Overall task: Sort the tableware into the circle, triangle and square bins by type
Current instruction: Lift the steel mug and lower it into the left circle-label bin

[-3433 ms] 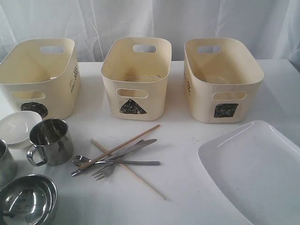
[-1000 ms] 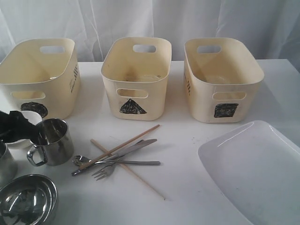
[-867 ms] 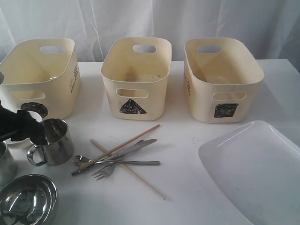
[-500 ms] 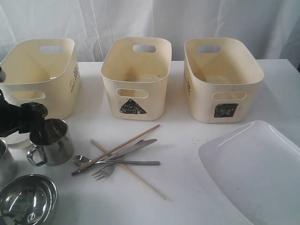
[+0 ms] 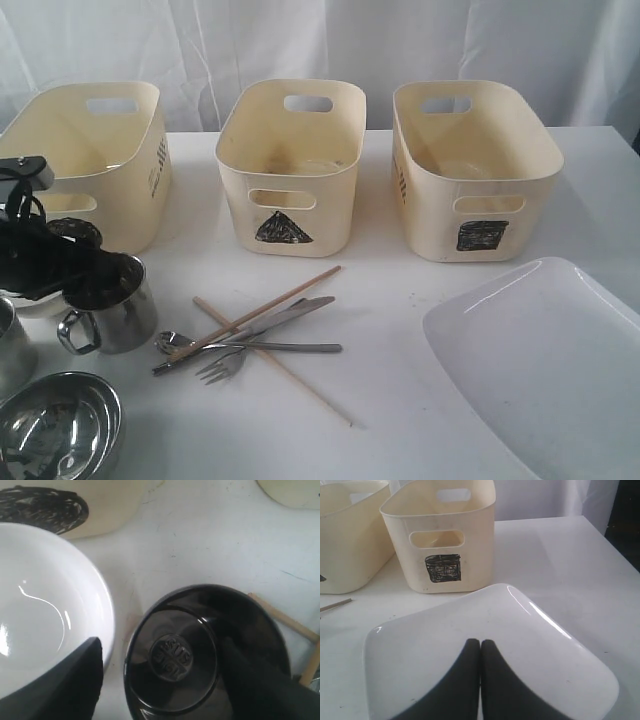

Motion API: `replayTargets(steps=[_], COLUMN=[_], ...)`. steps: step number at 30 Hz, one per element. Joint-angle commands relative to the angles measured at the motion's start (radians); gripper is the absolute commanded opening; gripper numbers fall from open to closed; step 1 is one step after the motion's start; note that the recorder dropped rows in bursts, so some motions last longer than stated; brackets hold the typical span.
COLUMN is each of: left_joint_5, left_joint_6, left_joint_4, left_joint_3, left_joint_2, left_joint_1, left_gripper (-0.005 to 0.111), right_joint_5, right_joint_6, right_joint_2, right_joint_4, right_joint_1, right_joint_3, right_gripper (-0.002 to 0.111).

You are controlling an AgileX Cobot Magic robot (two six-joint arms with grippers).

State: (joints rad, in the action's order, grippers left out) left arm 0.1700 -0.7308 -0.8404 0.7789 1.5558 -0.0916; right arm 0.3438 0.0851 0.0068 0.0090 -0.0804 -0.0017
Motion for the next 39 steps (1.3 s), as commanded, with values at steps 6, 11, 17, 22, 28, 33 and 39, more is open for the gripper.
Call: replayTargets(steps=[6, 11, 17, 22, 28, 33, 39], left_joint_5=[0.017, 0.017, 0.026, 0.065, 0.211, 0.002, -0.334], left_joint_6=[-0.010, -0.010, -0.010, -0.010, -0.010, -0.060, -0.123], left_joint_4=[0.022, 0.035, 0.035, 0.035, 0.035, 0.044, 0.044], left_joint_3=[0.003, 0.003, 0.003, 0.003, 0.003, 0.003, 0.098], left_joint_2=[-0.001, -0.001, -0.042, -0.157, -0.352, -0.487, -0.391], left_joint_1=[-0.003, -0.003, -0.003, -0.003, -0.003, -0.001, 0.020], left_gripper=[0.027, 0.000, 0.000, 0.000, 0.000, 0.000, 0.000], right_joint_5=[-0.003, -0.003, -0.003, -0.003, -0.003, -0.003, -0.003], right_joint_6=[0.003, 0.003, 0.003, 0.003, 0.003, 0.003, 0.003], right_joint_2=[-0.007, -0.007, -0.007, -0.007, -0.007, -0.007, -0.007], right_joint_4=[-0.002, -0.002, -0.002, -0.002, -0.002, -0.002, -0.002], right_joint_1=[0.001, 0.001, 0.001, 0.001, 0.001, 0.001, 0.001], right_joint_3=[0.002, 0.002, 0.002, 0.002, 0.002, 0.002, 0.002], right_gripper=[0.000, 0.000, 0.000, 0.000, 0.000, 0.000, 0.000])
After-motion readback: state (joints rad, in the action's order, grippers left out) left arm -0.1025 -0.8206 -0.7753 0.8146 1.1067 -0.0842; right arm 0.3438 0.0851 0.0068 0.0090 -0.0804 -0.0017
